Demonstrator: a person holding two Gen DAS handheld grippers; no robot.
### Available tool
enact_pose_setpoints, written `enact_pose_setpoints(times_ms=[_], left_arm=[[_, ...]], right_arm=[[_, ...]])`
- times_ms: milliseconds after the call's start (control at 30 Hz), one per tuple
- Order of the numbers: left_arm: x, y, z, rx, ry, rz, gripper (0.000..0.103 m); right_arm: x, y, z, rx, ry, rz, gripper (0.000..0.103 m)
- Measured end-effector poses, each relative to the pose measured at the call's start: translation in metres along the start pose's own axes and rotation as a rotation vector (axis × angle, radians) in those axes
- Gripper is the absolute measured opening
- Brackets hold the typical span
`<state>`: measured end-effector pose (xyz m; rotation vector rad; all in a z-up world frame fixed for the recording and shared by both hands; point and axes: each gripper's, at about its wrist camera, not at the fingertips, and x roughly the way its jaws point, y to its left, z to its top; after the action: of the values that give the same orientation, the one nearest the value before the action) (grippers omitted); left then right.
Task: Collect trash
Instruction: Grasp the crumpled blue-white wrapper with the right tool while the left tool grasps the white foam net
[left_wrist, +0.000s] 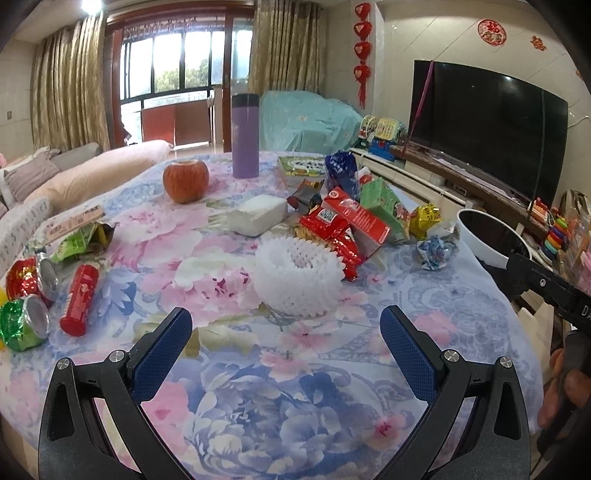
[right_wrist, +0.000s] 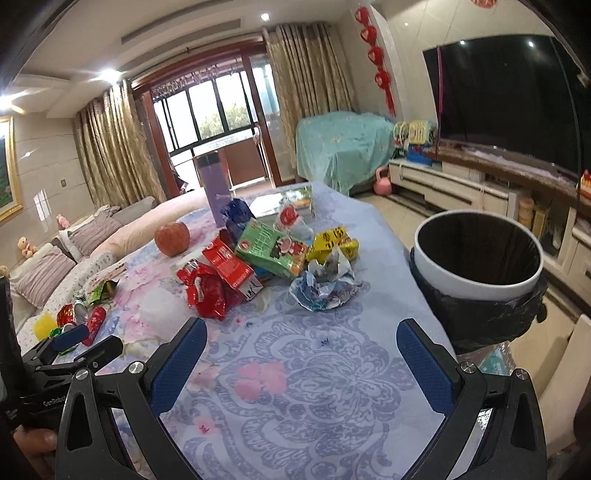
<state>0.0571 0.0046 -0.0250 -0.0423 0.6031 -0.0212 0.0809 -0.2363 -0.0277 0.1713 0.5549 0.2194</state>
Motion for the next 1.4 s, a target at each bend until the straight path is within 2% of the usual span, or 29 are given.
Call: enact_pose_setpoints(times_ms=[400, 700, 767, 800, 867, 933, 1000, 1067, 1167, 1267, 1300, 1400], left_arm=[[0.043, 0.004, 0.012, -0.034, 0.081, 0.0, 0.102], [0.072, 0.006, 0.021, -0.05, 0.134, -0.009, 0.089], [0.077, 0.005, 0.021, -0.049, 0.145, -0.021, 0.081], [0.078, 0.004, 0.02, -0.047, 0.149, -0.028, 0.078], [0.083, 0.003, 0.02, -0.043, 0.163, -0.053, 0.057], [0.086, 0.001, 0.02, -0.038, 0.174, -0.071, 0.047], [0.086, -0.001, 0.02, -0.03, 0.172, -0.084, 0.036], [0.085, -0.002, 0.019, -0.024, 0.172, -0.093, 0.028], [0.081, -0.004, 0.018, -0.013, 0.167, -0.104, 0.023], [0.074, -0.005, 0.016, -0.01, 0.163, -0.117, 0.022], [0.07, -0.006, 0.015, -0.009, 0.16, -0.122, 0.022], [0.06, -0.01, 0.015, -0.007, 0.147, -0.141, 0.021]], right_arm=[[0.046, -0.015, 0.012, 0.002, 0.1, -0.022, 0.1], [0.089, -0.026, 0.022, 0.01, 0.18, -0.018, 0.094], [0.097, -0.027, 0.024, 0.009, 0.192, -0.019, 0.091], [0.101, -0.028, 0.024, 0.01, 0.198, -0.018, 0.088], [0.108, -0.031, 0.025, 0.012, 0.215, -0.012, 0.077], [0.116, -0.032, 0.025, 0.015, 0.243, 0.004, 0.042], [0.118, -0.036, 0.025, 0.029, 0.247, 0.024, 0.03], [0.115, -0.036, 0.025, 0.025, 0.239, 0.025, 0.029], [0.108, -0.035, 0.023, 0.018, 0.227, 0.029, 0.026], [0.099, -0.036, 0.02, 0.028, 0.219, 0.042, 0.022], [0.096, -0.037, 0.019, 0.03, 0.216, 0.047, 0.015], [0.088, -0.037, 0.019, 0.036, 0.208, 0.051, 0.015]])
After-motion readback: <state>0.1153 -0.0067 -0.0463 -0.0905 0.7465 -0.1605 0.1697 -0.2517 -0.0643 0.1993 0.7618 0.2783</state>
